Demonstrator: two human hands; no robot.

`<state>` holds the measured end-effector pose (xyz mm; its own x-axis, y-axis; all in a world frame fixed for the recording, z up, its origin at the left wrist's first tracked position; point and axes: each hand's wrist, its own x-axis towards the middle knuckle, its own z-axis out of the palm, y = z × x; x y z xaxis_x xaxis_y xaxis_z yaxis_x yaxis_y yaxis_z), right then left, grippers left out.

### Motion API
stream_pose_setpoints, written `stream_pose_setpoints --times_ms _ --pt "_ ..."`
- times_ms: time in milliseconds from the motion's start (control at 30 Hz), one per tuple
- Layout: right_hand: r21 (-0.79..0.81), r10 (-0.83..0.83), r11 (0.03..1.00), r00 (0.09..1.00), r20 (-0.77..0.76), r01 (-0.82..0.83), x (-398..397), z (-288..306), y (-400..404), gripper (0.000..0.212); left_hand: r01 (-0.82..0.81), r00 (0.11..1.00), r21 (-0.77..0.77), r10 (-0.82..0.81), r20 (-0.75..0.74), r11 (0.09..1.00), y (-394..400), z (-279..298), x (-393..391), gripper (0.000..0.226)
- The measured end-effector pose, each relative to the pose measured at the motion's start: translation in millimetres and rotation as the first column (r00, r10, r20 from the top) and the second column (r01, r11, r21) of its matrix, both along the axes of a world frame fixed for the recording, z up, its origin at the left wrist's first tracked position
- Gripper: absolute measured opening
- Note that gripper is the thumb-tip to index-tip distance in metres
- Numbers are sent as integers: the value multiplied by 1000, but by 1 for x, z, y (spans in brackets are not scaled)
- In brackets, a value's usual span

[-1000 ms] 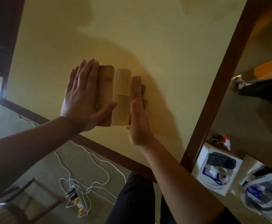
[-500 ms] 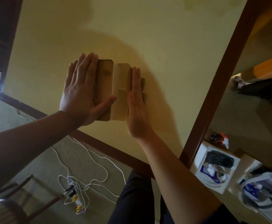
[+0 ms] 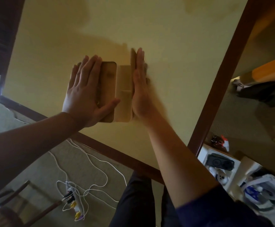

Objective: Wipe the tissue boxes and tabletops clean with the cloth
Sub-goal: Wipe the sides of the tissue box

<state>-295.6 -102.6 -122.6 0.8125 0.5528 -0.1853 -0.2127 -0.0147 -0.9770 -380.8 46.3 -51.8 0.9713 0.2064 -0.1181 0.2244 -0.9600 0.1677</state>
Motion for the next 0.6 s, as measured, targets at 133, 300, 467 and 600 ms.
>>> stream_pose_setpoints --times_ms 133,300,467,600 --pt "-1 -1 1000 994 106 1 19 -2 15 54 -11 1000 12 11 -2 1000 -2 2 0 113" --pt "-28 -11 1000 1000 -5 11 -36 -6 -14 54 -10 1000 8 10 -1 1000 -2 1 -1 111" --pt "48 14 999 999 -48 -12 -97 -5 -40 59 -14 1000 -5 14 4 1000 -2 0 0 111" --pt "54 -7 999 999 -40 9 -102 -7 -42 57 -2 1000 5 2 0 1000 0 0 -1 112"
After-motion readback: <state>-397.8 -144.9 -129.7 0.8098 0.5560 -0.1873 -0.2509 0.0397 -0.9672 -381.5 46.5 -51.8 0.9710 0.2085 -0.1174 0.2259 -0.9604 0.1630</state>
